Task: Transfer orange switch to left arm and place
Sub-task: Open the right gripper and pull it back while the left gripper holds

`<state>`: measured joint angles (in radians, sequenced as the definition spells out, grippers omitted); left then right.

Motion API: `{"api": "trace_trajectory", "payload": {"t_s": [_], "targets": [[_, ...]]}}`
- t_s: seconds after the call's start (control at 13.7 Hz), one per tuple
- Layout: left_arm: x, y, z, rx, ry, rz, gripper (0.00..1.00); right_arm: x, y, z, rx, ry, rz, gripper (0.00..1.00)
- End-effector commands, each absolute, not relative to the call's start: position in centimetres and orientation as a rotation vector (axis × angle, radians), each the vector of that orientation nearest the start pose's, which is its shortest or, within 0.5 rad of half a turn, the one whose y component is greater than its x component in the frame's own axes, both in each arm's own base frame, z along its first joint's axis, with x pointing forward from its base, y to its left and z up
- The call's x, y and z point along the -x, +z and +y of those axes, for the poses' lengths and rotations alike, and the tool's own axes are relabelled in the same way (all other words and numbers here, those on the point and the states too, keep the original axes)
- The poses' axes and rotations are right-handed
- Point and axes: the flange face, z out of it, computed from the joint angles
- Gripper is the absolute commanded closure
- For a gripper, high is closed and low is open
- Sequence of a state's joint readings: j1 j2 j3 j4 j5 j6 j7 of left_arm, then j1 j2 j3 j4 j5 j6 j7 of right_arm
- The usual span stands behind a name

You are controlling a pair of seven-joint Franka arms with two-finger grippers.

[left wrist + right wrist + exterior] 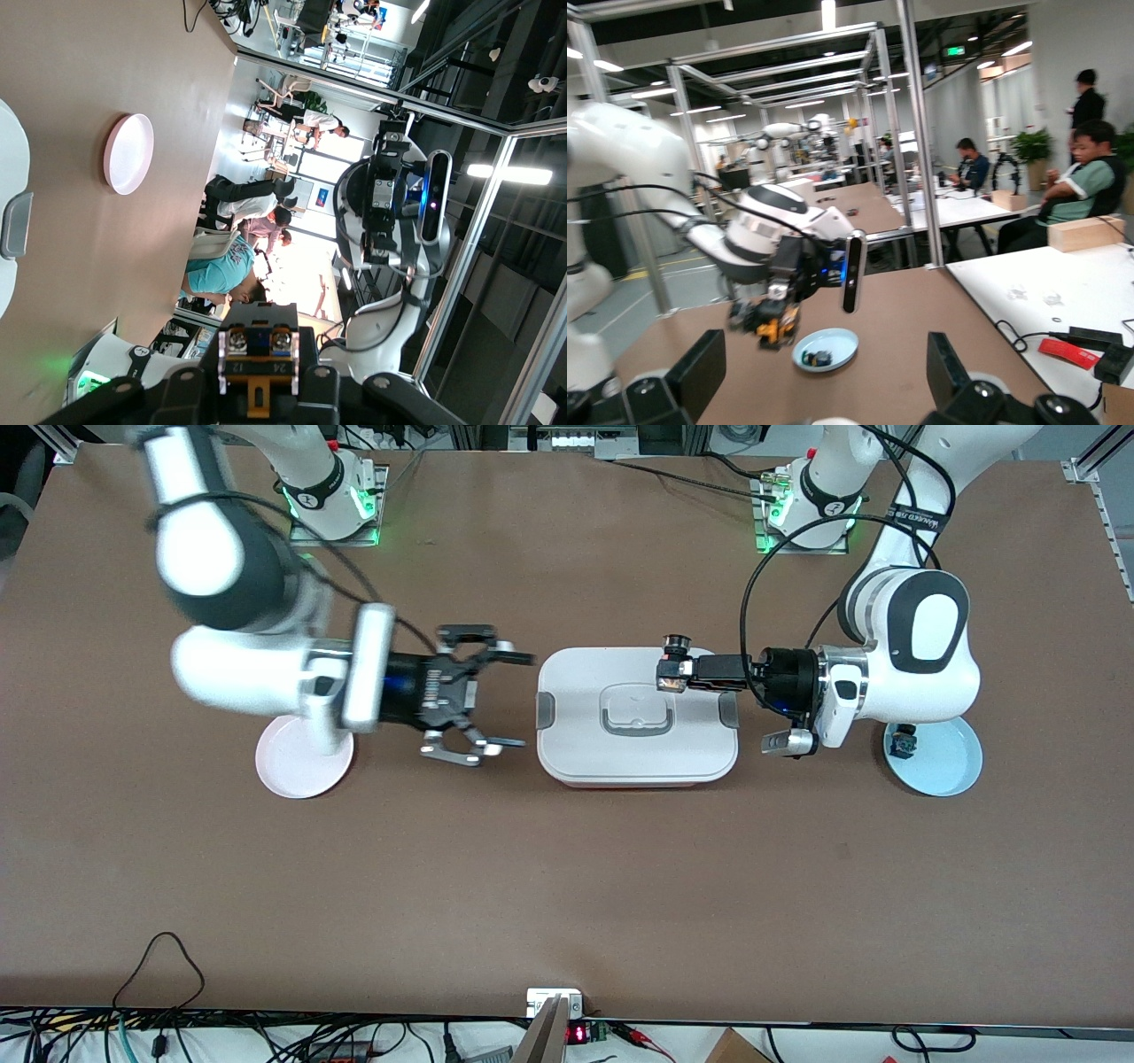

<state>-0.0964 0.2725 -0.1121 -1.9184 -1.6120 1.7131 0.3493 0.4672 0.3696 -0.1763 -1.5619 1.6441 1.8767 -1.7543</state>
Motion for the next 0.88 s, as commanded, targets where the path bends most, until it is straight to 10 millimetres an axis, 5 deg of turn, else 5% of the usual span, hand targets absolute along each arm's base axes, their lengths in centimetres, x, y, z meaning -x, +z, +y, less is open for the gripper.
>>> {"api": "trace_trajectory", "payload": {"t_s": [0.0, 0.66, 0.8], "targets": [[-57.8, 41.3, -18.4, -1.564, -0.248, 0.135, 1.00, -61.9, 51.9, 24.1, 1.334, -0.984, -1.212, 0.00], [-57.0, 40.4, -7.6, -1.796, -0.318, 0.066, 1.00, -55.6, 55.4, 3.1, 1.443, -0.700, -1.407, 0.00], [-56.9, 40.4, -5.7, -1.876, -0.327, 0.052, 1.00, -53.4, 57.4, 2.2, 1.655, -0.500, -1.471, 0.00]]}}
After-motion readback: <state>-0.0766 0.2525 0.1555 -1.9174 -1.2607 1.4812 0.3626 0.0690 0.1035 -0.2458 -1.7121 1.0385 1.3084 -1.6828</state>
